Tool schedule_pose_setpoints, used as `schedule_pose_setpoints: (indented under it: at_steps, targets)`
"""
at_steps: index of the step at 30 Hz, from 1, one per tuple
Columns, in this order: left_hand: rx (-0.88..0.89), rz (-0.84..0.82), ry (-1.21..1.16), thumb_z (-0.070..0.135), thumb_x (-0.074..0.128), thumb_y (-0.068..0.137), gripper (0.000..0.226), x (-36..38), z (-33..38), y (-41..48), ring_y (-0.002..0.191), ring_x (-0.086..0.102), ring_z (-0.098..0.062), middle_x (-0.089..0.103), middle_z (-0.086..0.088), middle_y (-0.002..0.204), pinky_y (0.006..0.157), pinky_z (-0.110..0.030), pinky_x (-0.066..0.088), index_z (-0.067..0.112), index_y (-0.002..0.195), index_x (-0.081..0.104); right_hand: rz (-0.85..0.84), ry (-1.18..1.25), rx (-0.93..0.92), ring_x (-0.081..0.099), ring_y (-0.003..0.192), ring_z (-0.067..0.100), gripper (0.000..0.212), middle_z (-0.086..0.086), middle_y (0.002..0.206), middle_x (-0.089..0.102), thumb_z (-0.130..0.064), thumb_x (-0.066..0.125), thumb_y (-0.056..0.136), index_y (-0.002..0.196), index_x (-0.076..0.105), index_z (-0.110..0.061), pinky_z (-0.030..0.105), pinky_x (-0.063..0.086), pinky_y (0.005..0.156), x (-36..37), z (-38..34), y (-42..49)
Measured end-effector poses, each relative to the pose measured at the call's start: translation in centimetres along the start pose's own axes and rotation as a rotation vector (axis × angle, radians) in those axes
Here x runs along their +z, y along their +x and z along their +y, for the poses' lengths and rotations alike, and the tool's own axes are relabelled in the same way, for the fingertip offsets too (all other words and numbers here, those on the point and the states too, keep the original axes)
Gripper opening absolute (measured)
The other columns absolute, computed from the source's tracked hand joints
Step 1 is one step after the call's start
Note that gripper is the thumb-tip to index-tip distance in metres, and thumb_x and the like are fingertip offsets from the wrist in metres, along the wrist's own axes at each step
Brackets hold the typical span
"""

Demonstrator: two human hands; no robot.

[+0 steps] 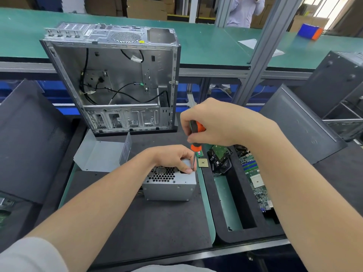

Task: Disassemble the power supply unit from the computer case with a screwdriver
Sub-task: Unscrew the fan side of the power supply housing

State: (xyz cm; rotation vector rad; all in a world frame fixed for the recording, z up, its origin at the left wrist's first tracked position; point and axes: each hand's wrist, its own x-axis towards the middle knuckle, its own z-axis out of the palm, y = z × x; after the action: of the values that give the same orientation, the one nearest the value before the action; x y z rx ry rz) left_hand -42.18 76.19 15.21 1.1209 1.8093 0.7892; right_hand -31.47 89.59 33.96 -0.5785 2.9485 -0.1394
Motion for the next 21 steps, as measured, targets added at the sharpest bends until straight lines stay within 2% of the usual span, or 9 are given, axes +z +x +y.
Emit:
schedule_pose_setpoints:
  at_steps: [4, 8, 10, 11, 12, 14, 16, 18, 21]
  targets:
    - [0.012, -0.018, -0.014, 0.005, 0.071, 0.095, 0.010, 0.0, 0.0, 0.1, 0.067, 0.058, 0.007, 0.066, 0.027, 0.073, 0.065, -0.006, 0.043, 0.012, 0.102, 0.070, -0.077, 0.039, -0.034, 0.055, 0.079, -0.005, 0.027, -0.018, 0.084, 0.065, -0.016, 0.077, 0.085, 0.094, 0.062, -0.036, 0.030, 0.047, 0.068, -0.7, 0.7, -0.3]
    - [0.003, -0.017, -0.038, 0.001, 0.071, 0.094, 0.009, 0.0, -0.2, 0.2, 0.066, 0.059, 0.007, 0.068, 0.026, 0.073, 0.064, -0.007, 0.044, 0.006, 0.101, 0.068, -0.109, 0.051, -0.064, 0.059, 0.087, -0.004, 0.041, -0.022, 0.091, 0.066, -0.002, 0.070, 0.077, 0.099, 0.065, -0.036, 0.034, 0.052, 0.073, -1.4, 1.2, -0.5]
    - [-0.001, -0.012, -0.035, 0.002, 0.071, 0.095, 0.009, 0.0, -0.4, 0.3, 0.067, 0.059, 0.008, 0.068, 0.027, 0.074, 0.064, -0.007, 0.045, 0.001, 0.103, 0.068, -0.115, 0.027, -0.053, 0.057, 0.087, 0.001, 0.028, -0.021, 0.091, 0.065, -0.016, 0.072, 0.082, 0.099, 0.063, -0.036, 0.035, 0.053, 0.074, -1.2, 1.2, -0.5]
    - [-0.005, -0.007, -0.034, 0.003, 0.071, 0.095, 0.011, 0.0, -0.5, 0.3, 0.068, 0.059, 0.008, 0.068, 0.027, 0.076, 0.065, -0.007, 0.045, 0.000, 0.104, 0.068, -0.096, 0.000, -0.038, 0.055, 0.085, 0.003, 0.017, -0.019, 0.089, 0.063, -0.033, 0.073, 0.085, 0.097, 0.061, -0.035, 0.036, 0.052, 0.073, -0.8, 1.0, -0.5]
    - [-0.010, -0.001, -0.033, 0.004, 0.071, 0.095, 0.013, 0.0, -0.5, 0.3, 0.068, 0.059, 0.008, 0.068, 0.028, 0.077, 0.066, -0.007, 0.045, -0.002, 0.106, 0.067, -0.055, -0.037, 0.004, 0.054, 0.081, 0.005, 0.021, -0.016, 0.084, 0.061, -0.051, 0.069, 0.087, 0.092, 0.059, -0.033, 0.036, 0.051, 0.068, -0.3, 0.9, -0.3]
    - [-0.010, 0.002, -0.026, 0.004, 0.071, 0.095, 0.014, -0.1, -0.5, 0.4, 0.068, 0.059, 0.007, 0.068, 0.027, 0.078, 0.066, -0.008, 0.044, -0.002, 0.106, 0.067, 0.075, -0.134, 0.142, 0.053, 0.068, 0.011, 0.052, -0.008, 0.073, 0.055, -0.076, 0.053, 0.087, 0.081, 0.056, -0.024, 0.031, 0.043, 0.053, 0.7, 0.6, 0.3]
    - [-0.014, 0.001, -0.019, 0.006, 0.071, 0.095, 0.009, -0.1, -0.5, 0.4, 0.068, 0.058, 0.004, 0.068, 0.026, 0.078, 0.064, -0.009, 0.044, 0.002, 0.103, 0.068, 0.155, -0.235, 0.271, 0.049, 0.058, 0.017, 0.067, 0.000, 0.070, 0.049, -0.081, 0.043, 0.090, 0.075, 0.052, -0.016, 0.027, 0.033, 0.048, 1.2, 0.2, 0.9]
    - [-0.017, 0.001, -0.038, 0.004, 0.071, 0.095, 0.007, 0.0, -0.4, 0.4, 0.066, 0.058, 0.004, 0.068, 0.026, 0.078, 0.063, -0.009, 0.044, 0.005, 0.101, 0.068, 0.149, -0.226, 0.289, 0.049, 0.058, 0.020, 0.059, 0.001, 0.072, 0.046, -0.070, 0.050, 0.095, 0.079, 0.053, -0.014, 0.027, 0.032, 0.048, 1.5, 0.2, 1.4]
    - [-0.008, 0.003, -0.040, 0.003, 0.072, 0.095, 0.009, 0.0, -0.5, 0.4, 0.068, 0.058, 0.001, 0.067, 0.024, 0.077, 0.066, -0.013, 0.045, 0.003, 0.102, 0.067, 0.072, -0.129, 0.161, 0.061, 0.073, 0.022, 0.029, -0.007, 0.075, 0.051, -0.047, 0.063, 0.098, 0.089, 0.061, -0.020, 0.034, 0.049, 0.056, 1.1, 0.3, 1.3]
